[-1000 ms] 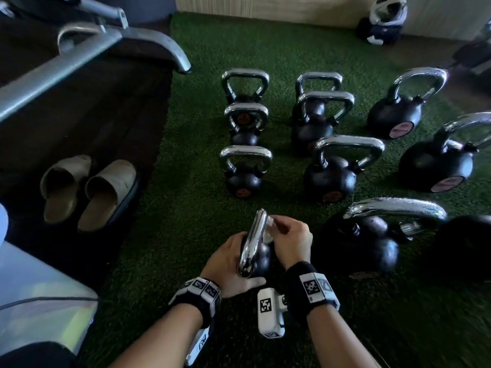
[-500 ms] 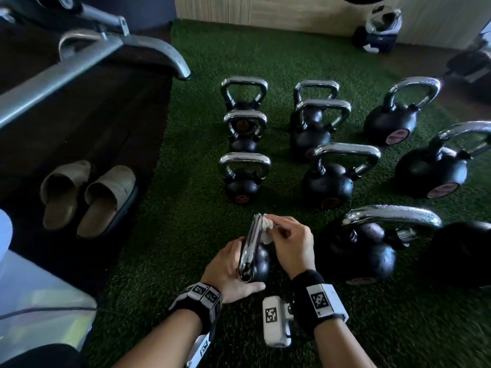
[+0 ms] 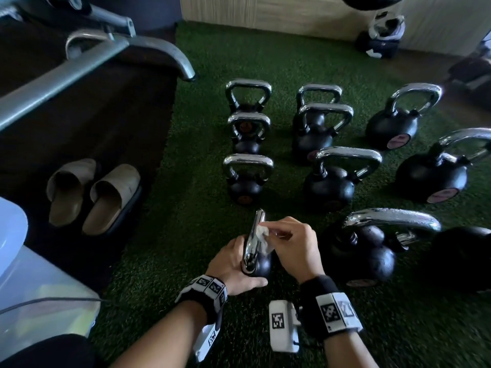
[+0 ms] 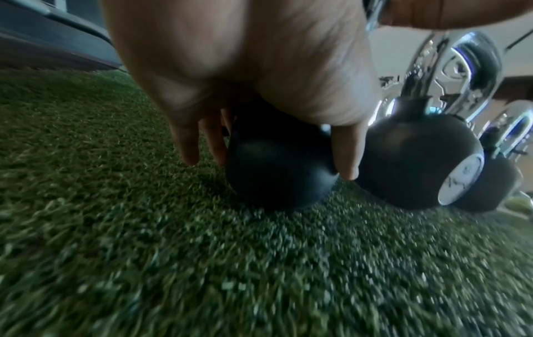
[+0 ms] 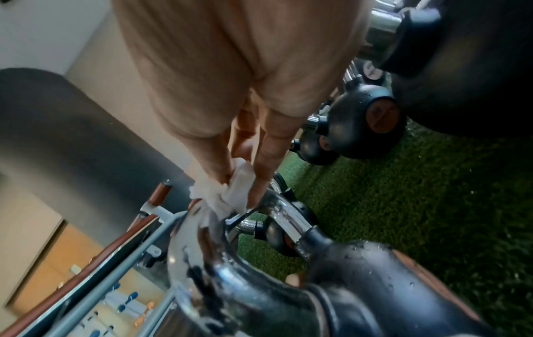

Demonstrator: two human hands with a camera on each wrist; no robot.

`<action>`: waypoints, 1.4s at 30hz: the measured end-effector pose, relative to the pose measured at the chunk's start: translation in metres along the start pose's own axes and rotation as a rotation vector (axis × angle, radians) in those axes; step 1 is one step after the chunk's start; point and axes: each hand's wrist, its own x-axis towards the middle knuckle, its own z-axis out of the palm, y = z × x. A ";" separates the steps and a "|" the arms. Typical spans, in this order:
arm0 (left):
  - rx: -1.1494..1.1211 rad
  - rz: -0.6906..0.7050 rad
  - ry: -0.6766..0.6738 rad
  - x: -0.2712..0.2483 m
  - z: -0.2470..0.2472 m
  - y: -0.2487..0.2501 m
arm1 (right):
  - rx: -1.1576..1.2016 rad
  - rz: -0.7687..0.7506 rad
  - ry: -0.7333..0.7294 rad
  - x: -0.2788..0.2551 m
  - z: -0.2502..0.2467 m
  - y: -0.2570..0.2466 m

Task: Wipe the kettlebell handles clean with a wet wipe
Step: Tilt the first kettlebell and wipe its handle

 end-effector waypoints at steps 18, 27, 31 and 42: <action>-0.114 0.140 -0.074 0.005 -0.009 -0.010 | 0.123 0.242 -0.137 -0.041 0.024 0.023; -0.079 0.194 -0.099 0.002 -0.017 -0.007 | 0.014 0.273 -0.406 -0.016 0.025 0.024; -0.156 0.154 -0.109 -0.003 -0.016 -0.011 | 0.221 0.304 -0.469 -0.021 0.022 0.015; -0.135 0.170 -0.099 -0.004 -0.012 -0.015 | 0.493 0.342 -0.567 -0.026 0.019 0.029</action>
